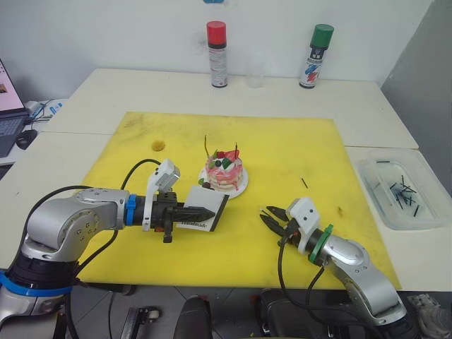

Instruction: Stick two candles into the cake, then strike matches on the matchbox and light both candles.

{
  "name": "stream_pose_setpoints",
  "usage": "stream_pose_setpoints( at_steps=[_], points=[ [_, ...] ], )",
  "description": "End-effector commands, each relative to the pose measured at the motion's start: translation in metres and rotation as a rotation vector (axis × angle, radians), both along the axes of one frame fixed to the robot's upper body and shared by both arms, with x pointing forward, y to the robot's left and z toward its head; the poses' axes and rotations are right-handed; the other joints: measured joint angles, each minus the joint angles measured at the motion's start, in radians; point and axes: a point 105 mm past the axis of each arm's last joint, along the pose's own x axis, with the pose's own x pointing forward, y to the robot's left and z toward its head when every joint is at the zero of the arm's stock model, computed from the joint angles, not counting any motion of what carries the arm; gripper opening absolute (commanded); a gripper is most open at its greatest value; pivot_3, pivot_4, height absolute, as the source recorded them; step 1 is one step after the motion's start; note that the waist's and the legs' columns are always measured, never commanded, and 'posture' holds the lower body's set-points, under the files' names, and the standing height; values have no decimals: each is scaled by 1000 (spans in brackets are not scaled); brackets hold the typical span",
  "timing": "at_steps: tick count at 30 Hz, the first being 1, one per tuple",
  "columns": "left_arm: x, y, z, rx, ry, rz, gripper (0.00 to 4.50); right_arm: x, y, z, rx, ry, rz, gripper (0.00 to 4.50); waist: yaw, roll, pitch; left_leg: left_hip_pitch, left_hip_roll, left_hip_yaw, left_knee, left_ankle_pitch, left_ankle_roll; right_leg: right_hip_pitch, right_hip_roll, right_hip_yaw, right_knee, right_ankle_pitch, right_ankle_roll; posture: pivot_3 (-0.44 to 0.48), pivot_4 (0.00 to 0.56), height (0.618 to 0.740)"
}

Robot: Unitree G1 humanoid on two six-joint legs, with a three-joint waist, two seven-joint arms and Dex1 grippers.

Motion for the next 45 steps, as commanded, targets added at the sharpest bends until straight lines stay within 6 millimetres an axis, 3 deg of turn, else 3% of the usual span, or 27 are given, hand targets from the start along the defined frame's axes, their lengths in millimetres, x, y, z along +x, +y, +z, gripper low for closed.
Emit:
stream_pose_setpoints(
  at_steps=[1, 8, 12, 16, 21, 26, 45],
  points=[
    [-1, -3, 7, -14, -33, -18, 0, -5, 2, -10, -20, 58, -11, 62, 0, 0, 0, 0, 0, 0, 0, 0, 0, 0, 0, 0, 0, 0, 0, 0, 150, 684],
    [0, -5, 7, -44, -10, -8, 0, -6, 3, 1, 15, 40, -14, 24, 1, 0, 0, 0, 0, 0, 1, 0, 0, 1, 0, 0, 0, 0, 0, 0, 150, 684],
    [4, -4, 15, -159, 81, 24, 0, -4, 6, 40, 74, -74, 43, 24, 1, 0, 0, 0, 0, 0, 1, 0, 0, 1, 0, 0, 0, 0, 0, 0, 150, 684],
    [16, -2, 27, -251, 135, 59, 0, -14, 14, 84, 65, -230, 231, 24, 0, 1, 1, -1, 0, -1, 5, 0, 0, 1, 0, -1, 0, 1, 2, 0, 150, 684],
    [18, -5, 34, -293, 173, 43, 0, -24, 28, 113, -7, -367, 436, 24, 0, 1, 1, -1, 0, -2, 7, 0, 0, 4, 0, -1, 0, 2, 3, 0, 150, 684],
    [12, -11, 40, -318, 197, -6, 0, -16, 43, 114, -74, -409, 527, 24, 0, 1, 1, -1, 0, -3, 7, 0, 0, 4, 0, -3, 0, 2, 3, 0, 150, 684],
    [10, -14, 41, -319, 205, -28, 0, -8, 53, 104, -144, -461, 602, 24, 2, 1, 1, -1, 0, -5, 7, 0, 0, 5, 0, -4, 0, 1, 2, 0, 150, 684]
  ],
)
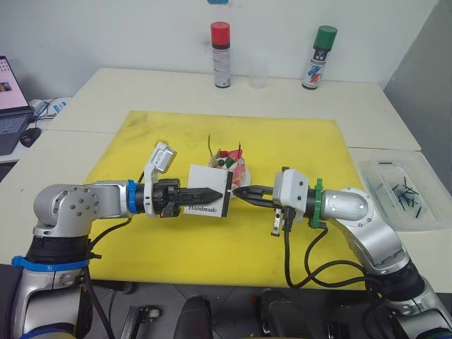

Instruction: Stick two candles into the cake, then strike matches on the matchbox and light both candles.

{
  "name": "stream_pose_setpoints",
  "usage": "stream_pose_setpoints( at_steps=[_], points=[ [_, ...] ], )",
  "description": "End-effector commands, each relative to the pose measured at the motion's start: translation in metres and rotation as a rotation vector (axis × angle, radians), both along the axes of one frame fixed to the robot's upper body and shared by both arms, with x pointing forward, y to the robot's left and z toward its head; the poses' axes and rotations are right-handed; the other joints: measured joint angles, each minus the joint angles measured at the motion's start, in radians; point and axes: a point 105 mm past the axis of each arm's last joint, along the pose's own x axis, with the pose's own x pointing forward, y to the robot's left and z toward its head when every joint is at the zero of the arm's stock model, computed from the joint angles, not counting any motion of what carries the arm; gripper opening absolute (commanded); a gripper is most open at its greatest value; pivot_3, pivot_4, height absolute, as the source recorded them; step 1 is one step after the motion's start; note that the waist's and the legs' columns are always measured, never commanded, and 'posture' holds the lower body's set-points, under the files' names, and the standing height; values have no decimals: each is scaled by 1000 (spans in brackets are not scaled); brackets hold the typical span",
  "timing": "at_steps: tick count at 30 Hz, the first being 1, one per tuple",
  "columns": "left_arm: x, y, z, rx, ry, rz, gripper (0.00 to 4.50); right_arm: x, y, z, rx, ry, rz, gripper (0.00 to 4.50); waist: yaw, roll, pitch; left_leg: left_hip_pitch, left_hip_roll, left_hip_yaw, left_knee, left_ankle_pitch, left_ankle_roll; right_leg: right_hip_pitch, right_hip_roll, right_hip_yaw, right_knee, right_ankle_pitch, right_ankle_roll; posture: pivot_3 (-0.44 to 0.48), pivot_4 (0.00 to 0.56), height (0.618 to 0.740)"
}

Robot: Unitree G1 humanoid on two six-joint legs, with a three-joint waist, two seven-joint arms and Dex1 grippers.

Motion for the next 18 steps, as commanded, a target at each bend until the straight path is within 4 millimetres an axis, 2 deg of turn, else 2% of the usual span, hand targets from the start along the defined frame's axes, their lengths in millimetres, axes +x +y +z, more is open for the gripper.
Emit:
stream_pose_setpoints(
  at_steps=[1, 6, 14, 18],
  points=[
    [-2, -5, 14, -19, -60, -29, 0, -2, 4, 5, -13, -52, 25, 24, 0, 0, 0, 0, 0, 0, 0, 0, 0, 0, 0, 0, 0, 0, 0, 0, 150, 684],
    [-2, -7, 16, -18, -69, -36, 0, -1, 4, 0, -40, -58, 38, 24, 0, 0, 0, 0, 0, 0, 0, 0, 0, 0, 0, 0, 0, 0, 0, 0, 150, 684],
    [-1, -4, 13, 10, -68, -15, 0, -5, 0, 12, 29, -50, 59, 24, 0, 0, 0, 0, 0, 0, 0, 0, 0, 0, 0, 0, 0, 0, 0, 0, 150, 684],
    [0, -1, 12, 8, -65, -10, 0, -5, -4, 9, 10, -46, 52, 24, 0, 0, 0, 0, 0, -1, 0, 0, 0, 0, 0, 0, 0, 0, 0, 0, 150, 684]
  ],
)
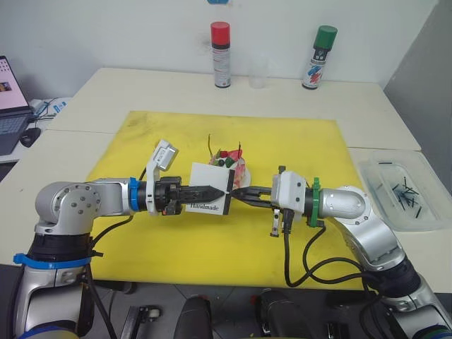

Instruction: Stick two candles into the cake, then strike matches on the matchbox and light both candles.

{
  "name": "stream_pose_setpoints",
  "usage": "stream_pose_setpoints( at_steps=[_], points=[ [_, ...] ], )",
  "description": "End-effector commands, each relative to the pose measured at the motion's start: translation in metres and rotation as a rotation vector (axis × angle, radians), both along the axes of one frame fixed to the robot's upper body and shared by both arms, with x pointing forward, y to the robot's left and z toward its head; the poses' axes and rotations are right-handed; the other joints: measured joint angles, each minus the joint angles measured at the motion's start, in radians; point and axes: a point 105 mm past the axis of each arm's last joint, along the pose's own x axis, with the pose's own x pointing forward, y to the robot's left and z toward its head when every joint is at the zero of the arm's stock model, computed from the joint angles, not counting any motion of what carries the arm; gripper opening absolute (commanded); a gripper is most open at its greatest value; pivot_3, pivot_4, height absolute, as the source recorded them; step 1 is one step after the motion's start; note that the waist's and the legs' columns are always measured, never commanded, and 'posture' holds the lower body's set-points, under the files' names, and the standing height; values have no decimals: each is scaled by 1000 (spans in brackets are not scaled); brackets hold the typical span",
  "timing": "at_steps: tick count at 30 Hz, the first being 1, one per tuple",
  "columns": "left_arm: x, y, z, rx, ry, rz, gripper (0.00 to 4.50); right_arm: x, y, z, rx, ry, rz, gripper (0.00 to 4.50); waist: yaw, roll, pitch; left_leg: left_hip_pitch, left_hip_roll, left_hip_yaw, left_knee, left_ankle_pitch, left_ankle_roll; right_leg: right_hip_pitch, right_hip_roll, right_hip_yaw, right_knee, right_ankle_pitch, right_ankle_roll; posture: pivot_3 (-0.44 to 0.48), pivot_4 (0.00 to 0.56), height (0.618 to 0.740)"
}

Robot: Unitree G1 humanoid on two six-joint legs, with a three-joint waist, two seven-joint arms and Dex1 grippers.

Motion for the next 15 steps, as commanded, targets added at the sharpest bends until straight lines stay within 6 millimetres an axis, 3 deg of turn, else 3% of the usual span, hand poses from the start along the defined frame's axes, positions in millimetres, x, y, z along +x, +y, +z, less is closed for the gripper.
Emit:
stream_pose_setpoints(
  at_steps=[1, 15],
  points=[
    [-3, 1, 9, -7, -47, -18, 0, -4, -3, 6, 3, -31, 8, 24, 0, 0, 0, 0, 0, 0, 0, 0, 0, 0, 0, 0, 0, 0, 0, 0, 150, 684],
    [-4, -5, 12, -22, -54, -37, 0, 1, 3, -10, -69, -49, 14, 24, 0, 0, 0, 0, 0, 0, 0, 0, 0, 0, 0, 0, 0, 0, 0, 0, 150, 684]
  ],
)
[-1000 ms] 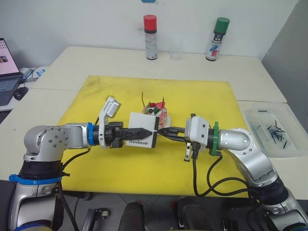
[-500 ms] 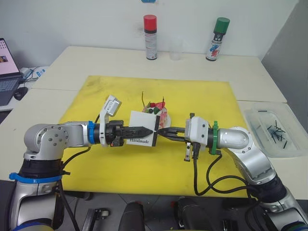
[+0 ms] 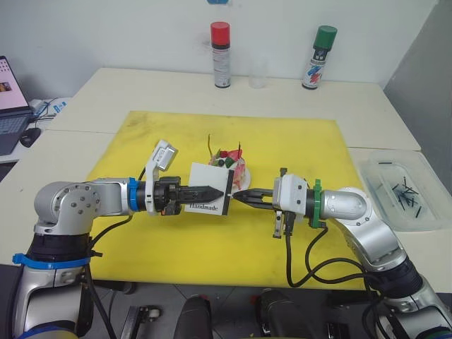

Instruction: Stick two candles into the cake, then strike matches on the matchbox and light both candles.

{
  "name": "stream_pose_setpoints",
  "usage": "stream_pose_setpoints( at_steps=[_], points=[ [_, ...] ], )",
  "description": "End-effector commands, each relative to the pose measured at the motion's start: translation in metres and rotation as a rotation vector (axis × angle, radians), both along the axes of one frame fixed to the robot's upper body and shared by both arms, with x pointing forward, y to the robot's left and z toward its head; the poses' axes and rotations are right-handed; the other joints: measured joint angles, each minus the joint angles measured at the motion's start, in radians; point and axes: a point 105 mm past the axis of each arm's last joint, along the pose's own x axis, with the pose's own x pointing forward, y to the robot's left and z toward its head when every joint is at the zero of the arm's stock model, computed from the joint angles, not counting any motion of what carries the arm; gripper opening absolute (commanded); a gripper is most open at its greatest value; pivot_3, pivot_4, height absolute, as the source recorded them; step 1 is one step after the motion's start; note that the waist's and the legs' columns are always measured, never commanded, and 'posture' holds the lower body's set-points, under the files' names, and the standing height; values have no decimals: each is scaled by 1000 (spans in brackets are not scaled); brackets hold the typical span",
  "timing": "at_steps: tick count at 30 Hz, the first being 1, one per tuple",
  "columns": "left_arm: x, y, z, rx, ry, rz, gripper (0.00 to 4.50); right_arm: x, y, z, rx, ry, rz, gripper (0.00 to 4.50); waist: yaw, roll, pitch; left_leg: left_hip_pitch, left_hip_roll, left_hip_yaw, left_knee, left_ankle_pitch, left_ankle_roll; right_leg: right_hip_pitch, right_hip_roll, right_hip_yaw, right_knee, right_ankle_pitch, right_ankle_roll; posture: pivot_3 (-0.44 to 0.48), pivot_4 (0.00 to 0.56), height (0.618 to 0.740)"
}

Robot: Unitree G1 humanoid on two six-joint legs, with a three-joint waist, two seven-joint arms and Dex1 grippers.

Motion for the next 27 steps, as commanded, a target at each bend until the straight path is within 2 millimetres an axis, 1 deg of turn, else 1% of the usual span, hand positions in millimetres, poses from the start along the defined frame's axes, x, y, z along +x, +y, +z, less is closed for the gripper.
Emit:
stream_pose_setpoints(
  at_steps=[1, 5, 7, 8, 10, 11, 13, 15, 16, 18, 21, 23, 25, 27],
  points=[
    [-4, -7, 13, -32, -55, -40, 0, -3, 5, 0, -23, -34, 31, 24, 0, 0, 0, 0, 0, 0, 0, 0, 0, 0, 0, 0, 0, 0, 0, 0, 150, 684],
    [2, -11, 30, -41, -142, -44, 0, -18, 12, -8, -94, -95, 143, 24, 0, 0, 0, 0, 0, 0, 0, 0, 0, 0, 0, 0, 0, 0, 0, 0, 150, 684],
    [18, -5, 76, -70, -311, 6, 0, -31, 11, -10, -127, -122, 223, 24, 5, -1, 3, 0, 0, 0, 0, 0, 0, 0, 0, -1, 0, 0, 0, 0, 150, 684],
    [23, -2, 97, -91, -378, 27, 0, -35, 11, -10, -139, -134, 247, 24, 9, -3, 5, 0, 0, -2, 0, 0, 0, 0, 0, -2, 0, 0, 0, 0, 150, 684],
    [24, 2, 119, -110, -437, 39, 0, -36, 9, -10, -145, -142, 258, 24, 14, -4, 8, -1, 0, -3, 1, 0, 0, 0, 1, -3, 0, 0, 1, 0, 150, 684],
    [23, 5, 126, -108, -457, 45, 0, -35, 8, -8, -141, -143, 253, 24, 8, -3, 8, 0, -1, -3, 1, 0, 0, 1, 1, -2, -1, 1, 1, 0, 150, 684],
    [21, 15, 133, -91, -489, 78, 0, -28, 6, -1, -117, -138, 219, 24, -2, 1, 8, 1, -1, 0, 0, 0, 0, 3, 0, 1, -2, 0, 1, 0, 150, 684],
    [21, 24, 131, -77, -487, 112, 0, -22, 5, 6, -92, -129, 186, 24, -5, 1, 9, 2, 0, 0, 0, 0, 0, 3, 0, 0, -2, -1, -1, 0, 150, 684],
    [20, 28, 127, -66, -477, 127, 0, -20, 5, 9, -84, -129, 176, 24, -5, 1, 9, 1, 0, -2, -1, 0, 0, 2, 0, -1, -1, -1, -2, 0, 150, 684],
    [21, 42, 115, -34, -443, 190, 0, -13, 7, 23, -52, -138, 139, 24, -6, 2, 9, 1, 1, -4, -1, 0, 0, 2, 1, -3, 0, -2, -3, 0, 150, 684],
    [24, 72, 102, -31, -379, 327, 0, 11, 12, 50, -25, -207, 15, 24, -5, 2, 10, 1, 1, -4, -1, 0, 0, 1, 1, -3, 1, -2, -3, 0, 150, 684],
    [20, 84, 85, -3, -317, 369, 0, 27, 16, 63, -32, -254, -65, 24, -7, 2, 10, 1, 1, -4, 0, 0, 0, 1, 1, -3, 1, -2, -3, 0, 150, 684],
    [15, 90, 70, 30, -274, 384, 0, 37, 18, 71, -34, -270, -116, 24, -5, 2, 10, 1, 0, -4, 0, 0, 0, 1, 1, -3, 0, -2, -2, 0, 150, 684],
    [11, 92, 49, 73, -218, 387, 0, 49, 23, 79, -23, -286, -178, 24, 3, 2, 10, 0, 0, -4, -1, 0, 0, 1, 0, -3, 0, -2, -3, 0, 150, 684]
  ],
)
